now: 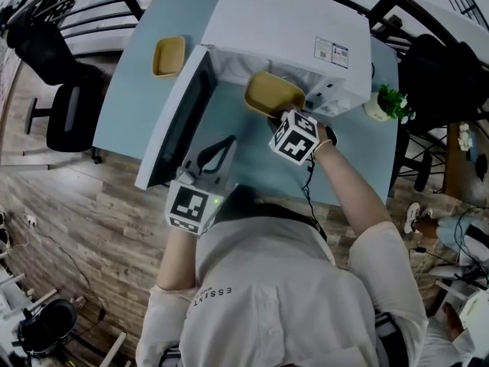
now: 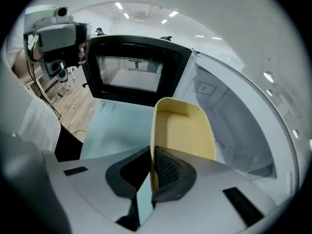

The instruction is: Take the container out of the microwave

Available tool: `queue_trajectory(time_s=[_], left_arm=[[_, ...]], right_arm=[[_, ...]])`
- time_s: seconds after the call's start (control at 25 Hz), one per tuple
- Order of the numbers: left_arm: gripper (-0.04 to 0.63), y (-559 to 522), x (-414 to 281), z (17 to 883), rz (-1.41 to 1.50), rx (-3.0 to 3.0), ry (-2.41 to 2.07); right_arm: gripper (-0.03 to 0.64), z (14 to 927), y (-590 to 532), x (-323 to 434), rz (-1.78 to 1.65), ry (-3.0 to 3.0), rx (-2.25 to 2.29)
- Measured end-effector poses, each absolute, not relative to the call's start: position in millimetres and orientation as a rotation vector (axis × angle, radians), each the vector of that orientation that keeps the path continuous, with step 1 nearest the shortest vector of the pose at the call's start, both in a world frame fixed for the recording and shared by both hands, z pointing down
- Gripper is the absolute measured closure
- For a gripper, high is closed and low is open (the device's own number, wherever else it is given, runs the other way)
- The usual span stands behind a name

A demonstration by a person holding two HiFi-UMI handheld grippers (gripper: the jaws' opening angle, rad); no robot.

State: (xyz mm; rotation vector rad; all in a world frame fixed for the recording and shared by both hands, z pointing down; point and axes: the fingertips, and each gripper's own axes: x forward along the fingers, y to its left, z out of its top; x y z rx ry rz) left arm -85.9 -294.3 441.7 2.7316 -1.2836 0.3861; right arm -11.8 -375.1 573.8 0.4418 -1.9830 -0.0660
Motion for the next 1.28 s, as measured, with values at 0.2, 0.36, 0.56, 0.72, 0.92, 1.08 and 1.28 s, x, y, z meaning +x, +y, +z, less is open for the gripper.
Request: queue_trajectory(time_s=[0.2,0.36,0.56,0.72,0.92,1.08,1.28], left_arm=[[0.594,-275,-74,438,0.390,2.727,-1.309],[0.594,-266,-65,436,0.370,2.704,-1.351],[0.594,-251,-55,430,0.353,2.696,-1.373],[0.594,-251,-56,427,0.364,2.691,-1.411],[0.594,-263,-59,420,0.355,2.688,-1.421],[0.594,-280,-58,403,0.336,2.742,-1.406],[0.594,-296,-61,384,0.312,2.817,-1.369]], right_arm=[[0.591,559,-340,3,-0.057,-2.031,0.460],[0.591,545,-317,16,-0.015,-2.094,0.474],[0.591,517,-294,26,0.036,-2.193,0.506],[0.590,492,-297,32,0.037,-2.298,0.624],[0.591,459,-302,41,0.053,-2.416,0.821],[0.591,427,-305,44,-0.006,-2.497,0.970],[0.590,396,-308,50,-0.071,-2.542,1.160]])
